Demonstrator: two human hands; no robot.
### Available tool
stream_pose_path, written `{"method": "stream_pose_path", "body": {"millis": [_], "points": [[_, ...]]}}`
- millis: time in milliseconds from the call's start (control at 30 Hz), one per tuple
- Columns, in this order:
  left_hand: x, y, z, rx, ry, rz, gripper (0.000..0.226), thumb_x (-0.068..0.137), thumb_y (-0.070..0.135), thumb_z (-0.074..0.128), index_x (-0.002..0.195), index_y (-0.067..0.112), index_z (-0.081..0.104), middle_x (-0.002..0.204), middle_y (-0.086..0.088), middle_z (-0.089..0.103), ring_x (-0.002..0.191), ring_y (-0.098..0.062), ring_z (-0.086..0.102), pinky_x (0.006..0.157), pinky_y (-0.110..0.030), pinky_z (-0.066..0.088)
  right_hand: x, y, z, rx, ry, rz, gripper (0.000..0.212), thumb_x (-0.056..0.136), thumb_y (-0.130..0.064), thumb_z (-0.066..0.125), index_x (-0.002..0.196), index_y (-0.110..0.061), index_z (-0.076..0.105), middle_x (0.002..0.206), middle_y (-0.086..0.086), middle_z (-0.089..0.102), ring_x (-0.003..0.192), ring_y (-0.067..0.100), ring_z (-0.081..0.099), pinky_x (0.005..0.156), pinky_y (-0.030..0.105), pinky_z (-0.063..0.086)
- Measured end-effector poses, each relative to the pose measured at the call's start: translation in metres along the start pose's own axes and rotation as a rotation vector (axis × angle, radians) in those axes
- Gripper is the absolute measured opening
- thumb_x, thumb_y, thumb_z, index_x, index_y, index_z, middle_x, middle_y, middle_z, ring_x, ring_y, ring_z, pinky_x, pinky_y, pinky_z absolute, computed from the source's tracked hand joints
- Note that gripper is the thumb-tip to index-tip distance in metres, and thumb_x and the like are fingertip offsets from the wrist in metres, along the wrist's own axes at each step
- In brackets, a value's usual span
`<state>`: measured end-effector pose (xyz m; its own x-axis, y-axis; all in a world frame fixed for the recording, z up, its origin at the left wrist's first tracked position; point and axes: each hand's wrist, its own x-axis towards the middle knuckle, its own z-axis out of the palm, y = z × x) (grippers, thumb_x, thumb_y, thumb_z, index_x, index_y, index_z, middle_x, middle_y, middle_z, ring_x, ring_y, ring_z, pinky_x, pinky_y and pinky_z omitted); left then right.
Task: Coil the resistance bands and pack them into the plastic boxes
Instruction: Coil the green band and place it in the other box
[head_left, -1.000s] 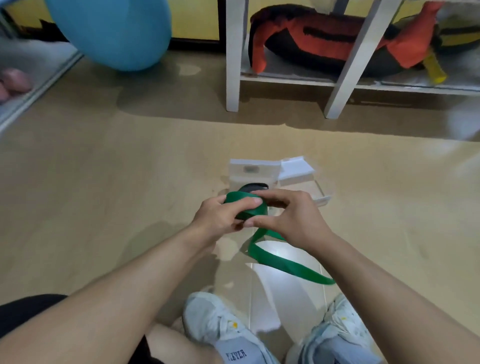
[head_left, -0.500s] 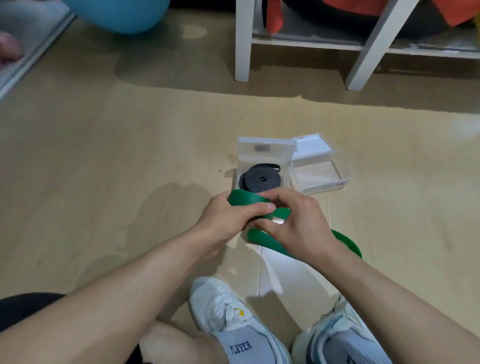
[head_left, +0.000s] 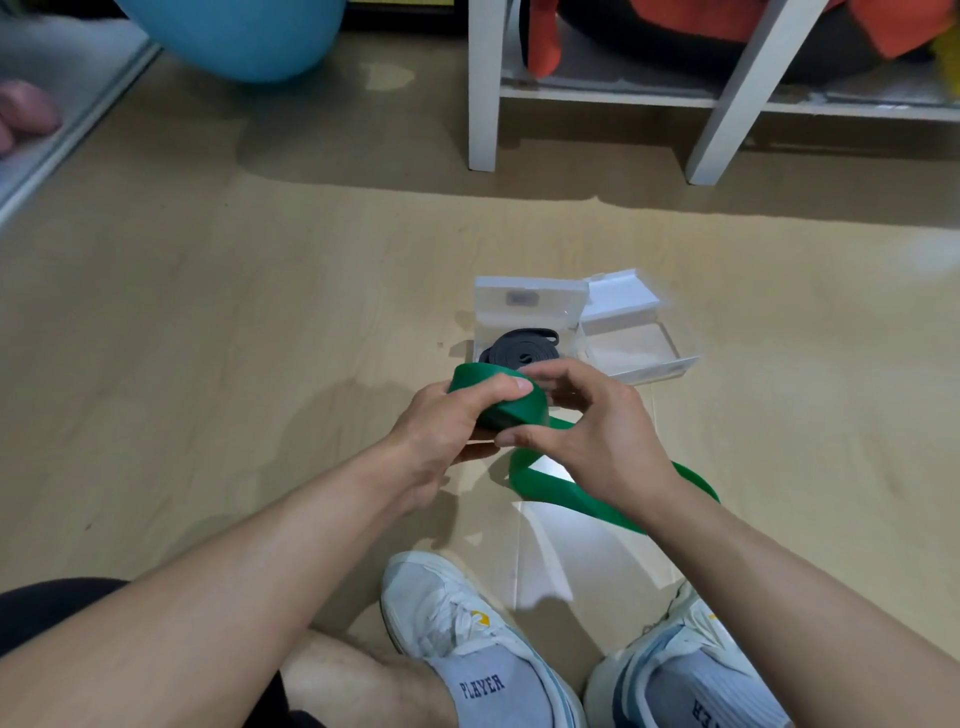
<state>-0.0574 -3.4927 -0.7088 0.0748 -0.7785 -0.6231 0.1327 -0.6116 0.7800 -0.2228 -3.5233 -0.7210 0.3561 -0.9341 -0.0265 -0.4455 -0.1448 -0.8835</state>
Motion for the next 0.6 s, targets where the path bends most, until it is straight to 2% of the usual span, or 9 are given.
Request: {"method": "stream_pose_path", "body": {"millis": [100,167,333,500,600], "points": [[-0.0005,0.002,0.0016,-0.004,-0.019,-0.004,0.052,0.065,0.046,0.076,0.107,0.017,0.076,0.088,-0.001,0.079,0.074,-0.011,0.073,0.077,-0.029,0.052,0.0016,0.0011,-0.0008,-0.02,0.025,0.002,0.05,0.059,-0.04,0.094,0.101,-0.03,0.071,0.1,-0.015,0.072,0.103,0.004,0.066,0.095,0.031,0.053],[-0.0004,0.0029,0.0004,0.0,-0.046,-0.012,0.05,0.065,0.048,0.074,0.107,0.02,0.075,0.089,0.0,0.078,0.075,-0.009,0.072,0.078,-0.029,0.051,0.0019,-0.0005,-0.0017,-0.026,0.044,-0.02,0.049,0.059,-0.04,0.095,0.1,-0.027,0.072,0.1,-0.013,0.07,0.103,0.005,0.065,0.095,0.033,0.053],[-0.0015,0.0015,-0.0033,0.029,-0.121,-0.028,0.051,0.065,0.052,0.072,0.107,0.022,0.075,0.096,0.001,0.078,0.082,-0.01,0.07,0.091,-0.033,0.05,-0.0012,-0.0038,-0.0007,-0.061,0.085,-0.071,0.043,0.056,-0.039,0.096,0.092,-0.031,0.072,0.087,-0.009,0.068,0.086,0.01,0.064,0.081,0.036,0.054],[-0.0024,0.0031,-0.0036,0.063,-0.103,0.002,0.05,0.068,0.054,0.071,0.108,0.024,0.075,0.099,0.004,0.078,0.089,-0.01,0.069,0.098,-0.037,0.049,-0.0056,-0.0049,0.0011,-0.07,0.155,-0.102,0.036,0.063,-0.033,0.094,0.093,-0.026,0.074,0.087,-0.008,0.069,0.085,0.008,0.066,0.079,0.03,0.055],[-0.0012,0.0056,-0.0028,0.135,-0.04,0.031,0.06,0.061,0.062,0.075,0.107,0.024,0.078,0.096,0.007,0.076,0.095,-0.012,0.065,0.089,-0.033,0.048,-0.0069,-0.0079,0.0002,-0.037,0.177,-0.061,0.036,0.064,-0.029,0.093,0.095,-0.023,0.075,0.1,-0.015,0.074,0.096,-0.002,0.068,0.089,0.019,0.053]]}}
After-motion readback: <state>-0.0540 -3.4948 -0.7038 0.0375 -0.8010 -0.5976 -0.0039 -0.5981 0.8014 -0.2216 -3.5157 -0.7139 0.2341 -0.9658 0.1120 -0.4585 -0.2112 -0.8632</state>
